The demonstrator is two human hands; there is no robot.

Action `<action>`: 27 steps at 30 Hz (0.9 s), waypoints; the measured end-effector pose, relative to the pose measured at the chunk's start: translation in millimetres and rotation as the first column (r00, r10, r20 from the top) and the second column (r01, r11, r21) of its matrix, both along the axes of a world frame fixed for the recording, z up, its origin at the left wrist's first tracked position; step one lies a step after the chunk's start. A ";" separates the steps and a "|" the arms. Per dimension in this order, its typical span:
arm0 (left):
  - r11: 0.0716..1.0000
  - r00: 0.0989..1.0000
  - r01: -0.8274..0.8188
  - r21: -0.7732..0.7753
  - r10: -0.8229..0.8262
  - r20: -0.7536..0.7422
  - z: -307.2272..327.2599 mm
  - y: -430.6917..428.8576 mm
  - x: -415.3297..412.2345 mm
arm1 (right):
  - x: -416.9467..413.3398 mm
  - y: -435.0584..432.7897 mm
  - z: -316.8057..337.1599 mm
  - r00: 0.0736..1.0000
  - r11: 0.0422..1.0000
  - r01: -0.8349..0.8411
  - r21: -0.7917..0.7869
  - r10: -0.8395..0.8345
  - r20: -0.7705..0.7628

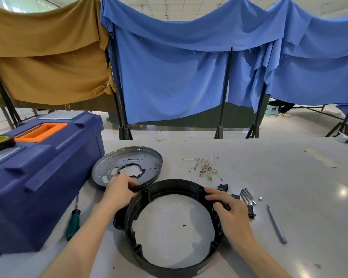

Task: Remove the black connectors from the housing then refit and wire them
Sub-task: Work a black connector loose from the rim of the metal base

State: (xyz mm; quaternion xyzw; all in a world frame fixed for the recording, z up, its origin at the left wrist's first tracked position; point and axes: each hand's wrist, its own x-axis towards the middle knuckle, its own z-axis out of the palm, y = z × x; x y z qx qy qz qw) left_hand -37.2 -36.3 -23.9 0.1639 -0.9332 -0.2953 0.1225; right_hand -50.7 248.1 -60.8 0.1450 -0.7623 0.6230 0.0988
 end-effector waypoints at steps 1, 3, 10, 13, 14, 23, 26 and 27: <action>1.000 1.000 0.006 -0.021 -0.006 0.004 -0.6 -0.5 0.3 | 0.2 0.1 0.0 1.000 1.000 0.000 -0.002 0.000 0.002; 1.000 1.000 0.018 -0.014 -0.017 0.009 -1.0 -2.8 0.7 | 0.2 0.1 -0.2 1.000 1.000 0.000 -0.003 0.000 0.004; 0.997 0.970 -0.046 -0.066 0.028 -0.243 8.1 0.9 1.9 | -0.6 0.4 -0.7 1.000 1.000 -0.002 0.000 0.002 0.018; 1.000 0.947 0.014 -0.020 -0.019 -0.321 16.6 11.2 10.7 | -1.5 0.9 -1.9 1.000 1.000 0.000 0.008 -0.001 0.018; 0.999 0.936 0.037 -0.017 -0.041 -0.349 19.2 17.2 15.7 | -1.7 1.0 -2.2 1.000 1.000 0.001 0.011 -0.002 0.015; 0.943 0.828 0.276 -0.184 -0.330 -0.452 17.6 71.6 60.2 | -0.6 -0.3 -0.6 1.000 0.998 -0.017 -0.061 0.018 0.022; 0.917 0.814 0.327 -0.230 -0.397 -0.425 9.1 80.2 68.2 | 0.3 -1.9 0.4 0.999 0.994 -0.016 -0.104 0.019 0.029; 0.914 0.816 0.331 -0.234 -0.402 -0.415 5.7 82.3 69.7 | 0.8 -2.1 0.8 1.000 0.993 -0.019 -0.115 0.021 0.023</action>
